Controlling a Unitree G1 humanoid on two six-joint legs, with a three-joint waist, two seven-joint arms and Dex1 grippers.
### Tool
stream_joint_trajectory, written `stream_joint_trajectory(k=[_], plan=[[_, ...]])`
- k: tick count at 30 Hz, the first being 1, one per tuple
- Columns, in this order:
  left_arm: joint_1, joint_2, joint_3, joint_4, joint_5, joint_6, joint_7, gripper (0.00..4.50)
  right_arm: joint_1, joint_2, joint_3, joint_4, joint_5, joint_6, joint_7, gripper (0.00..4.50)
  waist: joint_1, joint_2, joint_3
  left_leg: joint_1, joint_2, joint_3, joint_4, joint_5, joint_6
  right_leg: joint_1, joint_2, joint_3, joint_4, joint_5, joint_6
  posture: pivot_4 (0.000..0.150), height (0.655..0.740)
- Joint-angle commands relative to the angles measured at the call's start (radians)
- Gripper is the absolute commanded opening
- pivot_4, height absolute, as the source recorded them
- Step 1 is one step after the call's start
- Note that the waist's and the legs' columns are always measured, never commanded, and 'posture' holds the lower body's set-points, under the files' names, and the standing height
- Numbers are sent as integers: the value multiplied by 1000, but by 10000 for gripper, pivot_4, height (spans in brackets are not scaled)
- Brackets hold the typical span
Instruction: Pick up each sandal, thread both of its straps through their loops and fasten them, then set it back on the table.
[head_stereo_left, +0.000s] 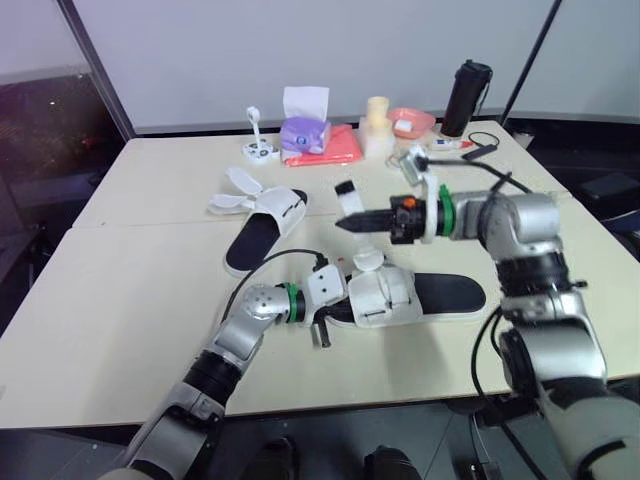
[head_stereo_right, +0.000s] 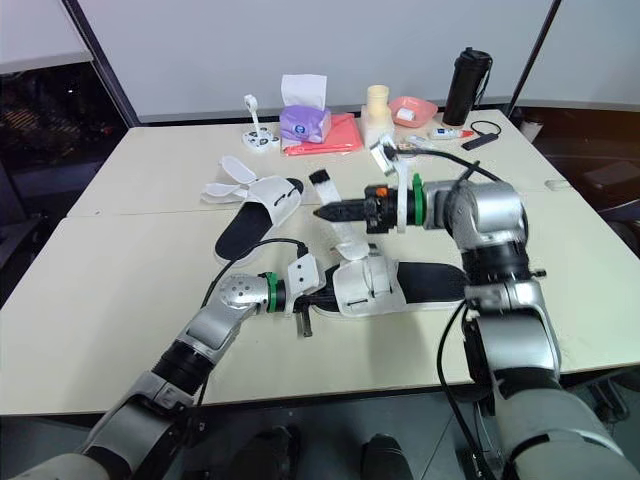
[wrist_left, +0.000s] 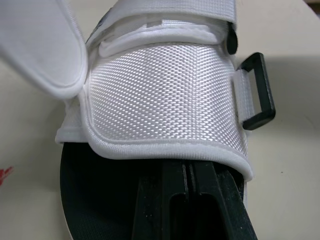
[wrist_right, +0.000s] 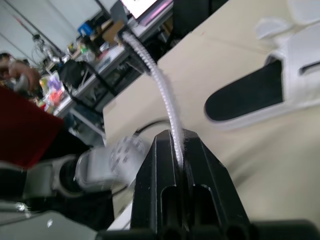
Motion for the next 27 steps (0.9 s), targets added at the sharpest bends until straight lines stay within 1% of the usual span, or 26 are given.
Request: stream_joint_trajectory(k=[1,3,7,10,13,17,20,22,24,26,27], plan=[[22,-3,-5,57,1,74,-5,0,109,-11,-85,-289,124,84,-81,389,0,0,0,0,0,0,0,0,0,0,0,0,0,0,0,1500,7400],[21,-4,2,55,-8,87,-9,0,182,-5,-112,-385,158,107,-132,389,-2,0,0,0,0,0,0,0,0,0,0,0,0,0,0,1500,7400],[21,-5,11,52,-21,106,-15,0,269,5,-134,-493,207,105,-199,389,-4,0,0,0,0,0,-1,0,0,-1,0,0,0,0,0,1500,7400],[21,-6,15,48,-32,123,-21,0,393,-22,-75,-588,185,19,-210,389,-4,0,0,0,1,1,-1,0,0,-1,0,0,0,0,0,1500,7400],[17,-10,18,47,-37,136,-24,0,466,-44,-17,-612,147,-83,-211,389,-7,0,0,0,1,2,-2,0,0,-1,0,0,-1,0,0,1500,7400],[17,-11,17,34,-44,151,-25,0,521,-60,48,-603,89,-207,-228,389,-7,-1,0,0,1,4,-2,0,0,-1,1,0,0,0,0,1500,7400],[19,-6,17,27,-47,156,-28,0,549,-66,74,-606,76,-259,-234,389,-6,-1,0,0,2,4,-2,0,0,-1,1,0,-1,0,0,1500,7400],[20,-3,17,25,-46,157,-29,0,565,-78,97,-611,69,-281,-233,6122,-7,-1,0,0,2,4,-2,0,0,-1,1,0,-1,0,0,1500,7400],[20,0,17,24,-45,158,-30,0,585,-110,140,-619,32,-322,-223,13679,-6,-1,0,0,2,3,-2,0,0,-1,1,0,-1,0,0,1500,7400],[20,1,15,22,-44,158,-31,0,604,-162,198,-627,-29,-376,-208,25078,-5,-1,0,0,2,3,-2,0,0,-1,1,0,-1,0,0,1500,7400],[20,2,14,22,-44,158,-32,0,614,-193,222,-636,-53,-400,-193,29453,-5,-1,0,0,2,4,-2,0,0,-1,1,0,-1,0,0,1500,7400]])
